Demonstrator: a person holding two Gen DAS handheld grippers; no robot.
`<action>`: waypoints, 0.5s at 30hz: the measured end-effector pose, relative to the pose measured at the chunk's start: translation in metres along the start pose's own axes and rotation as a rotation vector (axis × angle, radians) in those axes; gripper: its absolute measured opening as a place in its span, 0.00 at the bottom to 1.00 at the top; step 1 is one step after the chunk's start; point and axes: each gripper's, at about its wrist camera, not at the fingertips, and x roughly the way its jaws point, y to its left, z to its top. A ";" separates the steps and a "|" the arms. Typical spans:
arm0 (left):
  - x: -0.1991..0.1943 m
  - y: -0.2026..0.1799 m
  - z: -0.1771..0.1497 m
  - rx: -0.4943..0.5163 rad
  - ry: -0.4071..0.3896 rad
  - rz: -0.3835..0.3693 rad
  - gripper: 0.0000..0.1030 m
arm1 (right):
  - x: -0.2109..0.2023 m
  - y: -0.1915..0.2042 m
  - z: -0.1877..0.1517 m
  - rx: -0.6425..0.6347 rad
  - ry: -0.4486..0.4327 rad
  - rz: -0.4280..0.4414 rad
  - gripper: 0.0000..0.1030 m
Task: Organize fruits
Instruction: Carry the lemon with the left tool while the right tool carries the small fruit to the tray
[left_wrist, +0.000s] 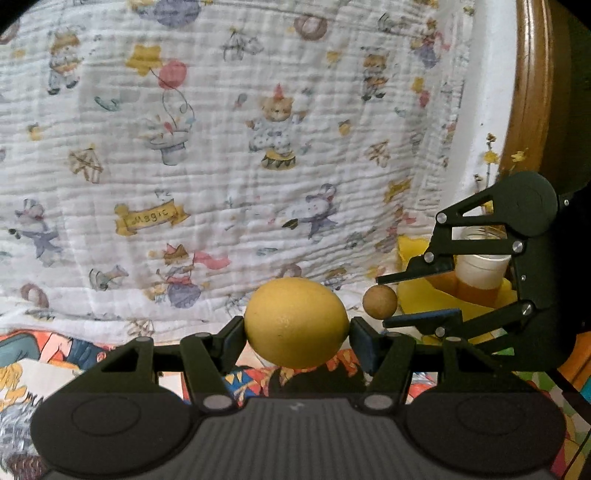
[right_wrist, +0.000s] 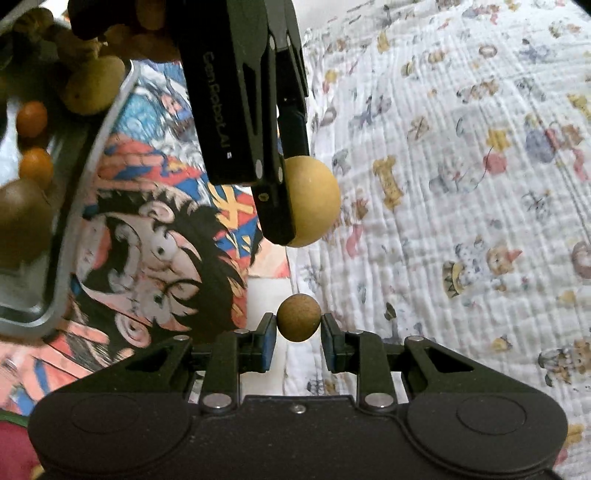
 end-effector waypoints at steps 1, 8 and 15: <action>-0.004 -0.001 -0.002 -0.001 -0.001 -0.001 0.63 | -0.001 0.003 0.001 0.003 -0.006 -0.002 0.27; -0.030 -0.008 -0.018 -0.007 0.006 -0.004 0.63 | -0.028 0.029 0.012 0.013 -0.034 -0.006 0.27; -0.058 -0.009 -0.036 -0.014 0.005 -0.019 0.63 | -0.052 0.058 0.024 0.018 -0.057 -0.005 0.27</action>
